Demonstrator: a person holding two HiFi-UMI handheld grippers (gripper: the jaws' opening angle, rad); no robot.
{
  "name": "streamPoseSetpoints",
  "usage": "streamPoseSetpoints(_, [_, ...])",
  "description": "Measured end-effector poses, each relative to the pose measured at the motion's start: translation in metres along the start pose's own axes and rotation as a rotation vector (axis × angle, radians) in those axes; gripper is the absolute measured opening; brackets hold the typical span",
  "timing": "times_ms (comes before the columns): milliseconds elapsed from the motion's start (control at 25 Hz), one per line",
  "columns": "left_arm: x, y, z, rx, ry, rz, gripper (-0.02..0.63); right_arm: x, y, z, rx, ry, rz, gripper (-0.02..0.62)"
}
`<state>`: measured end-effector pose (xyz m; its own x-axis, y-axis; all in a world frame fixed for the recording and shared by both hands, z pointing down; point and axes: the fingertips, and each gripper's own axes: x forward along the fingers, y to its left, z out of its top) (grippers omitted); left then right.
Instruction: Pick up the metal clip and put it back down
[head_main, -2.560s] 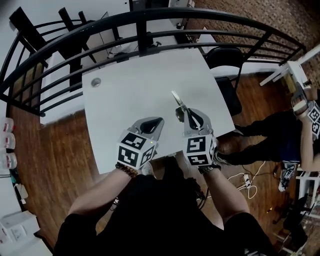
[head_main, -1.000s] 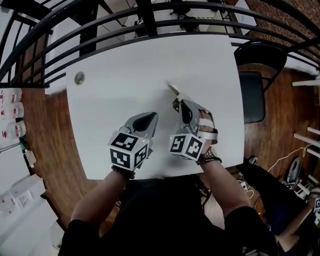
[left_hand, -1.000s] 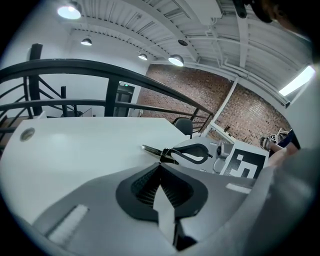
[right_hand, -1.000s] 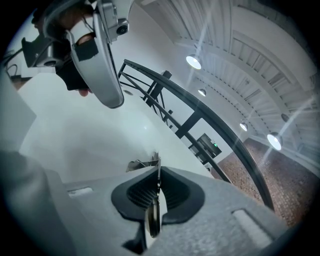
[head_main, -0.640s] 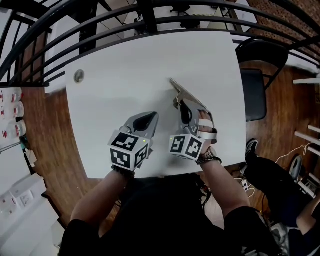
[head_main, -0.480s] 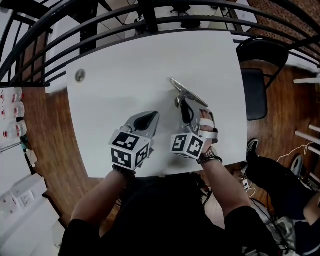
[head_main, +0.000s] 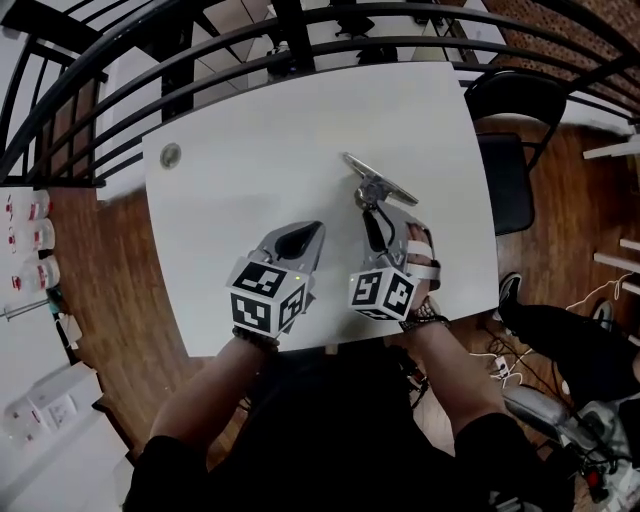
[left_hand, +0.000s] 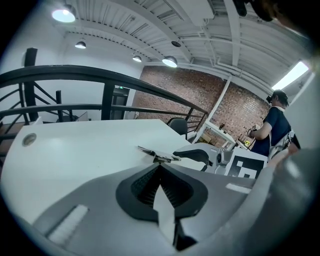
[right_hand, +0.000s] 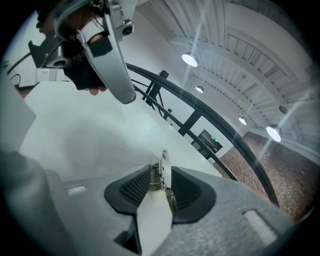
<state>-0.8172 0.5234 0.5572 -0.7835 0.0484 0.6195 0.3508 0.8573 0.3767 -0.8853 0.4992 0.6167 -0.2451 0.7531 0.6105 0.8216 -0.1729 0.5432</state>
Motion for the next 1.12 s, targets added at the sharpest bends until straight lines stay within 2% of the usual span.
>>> streamPoseSetpoints(200, [-0.024,-0.015,0.001,0.037,-0.029,-0.03,0.015,-0.033,-0.003,0.016,0.073,-0.013,-0.046,0.113])
streamPoseSetpoints(280, [-0.034,-0.024,-0.004,0.057,-0.042,-0.045,0.015,-0.05,0.0,0.019,0.12,-0.021,-0.062,0.072])
streamPoseSetpoints(360, [-0.044,-0.032,-0.012,0.075,-0.05,-0.061,0.015,-0.065,0.007,0.021,0.172,-0.026,-0.066,-0.008])
streamPoseSetpoints(600, [-0.078,-0.048,-0.013,0.148,-0.106,-0.117,0.015,-0.11,0.013,0.045,0.251,-0.048,-0.141,-0.008])
streamPoseSetpoints(720, [-0.103,-0.063,-0.021,0.173,-0.123,-0.136,0.015,-0.141,0.027,0.052,0.3,-0.061,-0.15,-0.008])
streamPoseSetpoints(1120, [-0.16,-0.102,-0.026,0.245,-0.179,-0.204,0.015,-0.219,0.035,0.088,0.524,-0.133,-0.173,-0.008])
